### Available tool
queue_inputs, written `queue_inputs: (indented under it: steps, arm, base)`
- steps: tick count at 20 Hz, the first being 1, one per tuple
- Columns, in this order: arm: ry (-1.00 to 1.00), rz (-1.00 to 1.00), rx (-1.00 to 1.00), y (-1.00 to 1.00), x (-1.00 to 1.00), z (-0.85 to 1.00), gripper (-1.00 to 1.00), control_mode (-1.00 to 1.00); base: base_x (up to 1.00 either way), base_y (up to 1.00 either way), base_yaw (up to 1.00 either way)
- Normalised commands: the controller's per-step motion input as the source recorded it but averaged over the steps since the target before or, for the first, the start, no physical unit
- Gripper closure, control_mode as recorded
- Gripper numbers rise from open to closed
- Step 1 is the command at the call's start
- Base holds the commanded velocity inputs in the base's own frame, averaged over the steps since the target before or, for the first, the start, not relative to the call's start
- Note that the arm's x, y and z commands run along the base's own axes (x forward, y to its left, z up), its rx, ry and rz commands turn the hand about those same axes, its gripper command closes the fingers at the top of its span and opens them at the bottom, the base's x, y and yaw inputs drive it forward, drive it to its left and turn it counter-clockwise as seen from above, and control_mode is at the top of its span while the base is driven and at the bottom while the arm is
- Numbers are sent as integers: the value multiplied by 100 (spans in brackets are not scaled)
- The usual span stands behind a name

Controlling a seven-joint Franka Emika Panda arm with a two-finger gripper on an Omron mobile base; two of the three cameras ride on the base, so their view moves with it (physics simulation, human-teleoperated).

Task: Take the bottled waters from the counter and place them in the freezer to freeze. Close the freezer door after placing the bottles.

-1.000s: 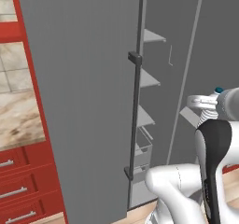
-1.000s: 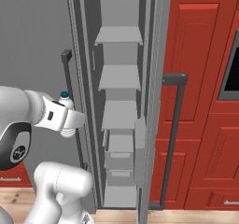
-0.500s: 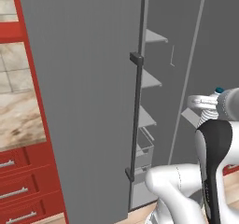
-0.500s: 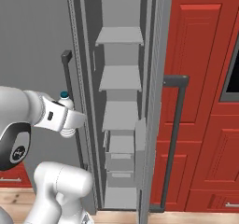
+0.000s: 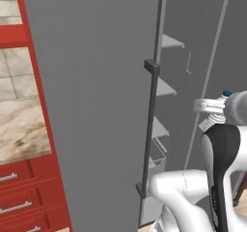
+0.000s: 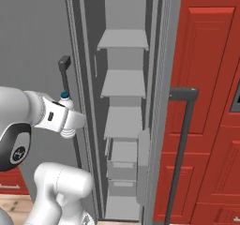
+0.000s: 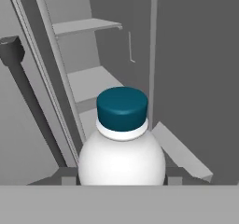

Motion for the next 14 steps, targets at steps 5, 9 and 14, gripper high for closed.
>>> queue_inputs:
  steps: [5,9,14]
  arm:
    - [0,0,0,0,0,0,100,100]
    - [0,0,0,0,0,0,100,100]
    - [0,0,0,0,0,0,100,100]
  base:
    - [22,-12,4]
    - [19,-37,8]
    - [18,-43,7]
